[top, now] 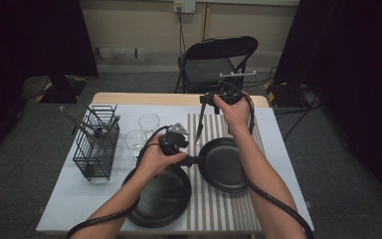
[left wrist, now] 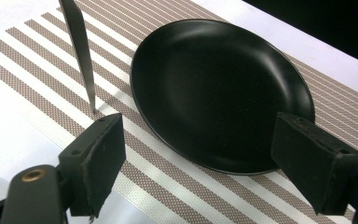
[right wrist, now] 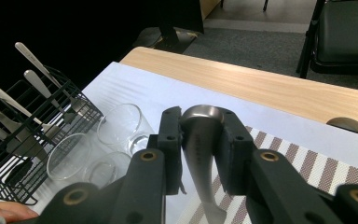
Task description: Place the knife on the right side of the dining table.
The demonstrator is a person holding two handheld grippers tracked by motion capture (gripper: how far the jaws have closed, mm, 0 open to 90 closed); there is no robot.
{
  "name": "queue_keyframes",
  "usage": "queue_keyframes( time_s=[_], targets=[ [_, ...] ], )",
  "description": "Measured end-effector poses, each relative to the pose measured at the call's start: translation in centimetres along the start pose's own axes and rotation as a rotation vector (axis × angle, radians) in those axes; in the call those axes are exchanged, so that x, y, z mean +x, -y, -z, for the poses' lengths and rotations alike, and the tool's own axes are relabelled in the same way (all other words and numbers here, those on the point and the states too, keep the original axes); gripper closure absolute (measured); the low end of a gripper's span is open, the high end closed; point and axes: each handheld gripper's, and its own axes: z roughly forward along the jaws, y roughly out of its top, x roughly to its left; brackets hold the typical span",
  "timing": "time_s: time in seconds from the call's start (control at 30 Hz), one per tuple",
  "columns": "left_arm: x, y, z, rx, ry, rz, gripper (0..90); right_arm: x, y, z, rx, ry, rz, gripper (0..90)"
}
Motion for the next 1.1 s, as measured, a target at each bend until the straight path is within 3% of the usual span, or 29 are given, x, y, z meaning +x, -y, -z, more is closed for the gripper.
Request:
queue_keyframes(
  time_s=[0.37,1.1],
  targets=[
    [0.5,-0.1,-1.4,0.002,-0.027,0.046,17.4,-0.2,0.3,0.3,-0.007,-0.003,-0.004,73.7],
    [2.2,-0.3,-3.8,-0.011,-0.095,0.058,35.0,-0.2,0.4,0.4,-0.007,-0.005,-0.005,73.7]
  ],
)
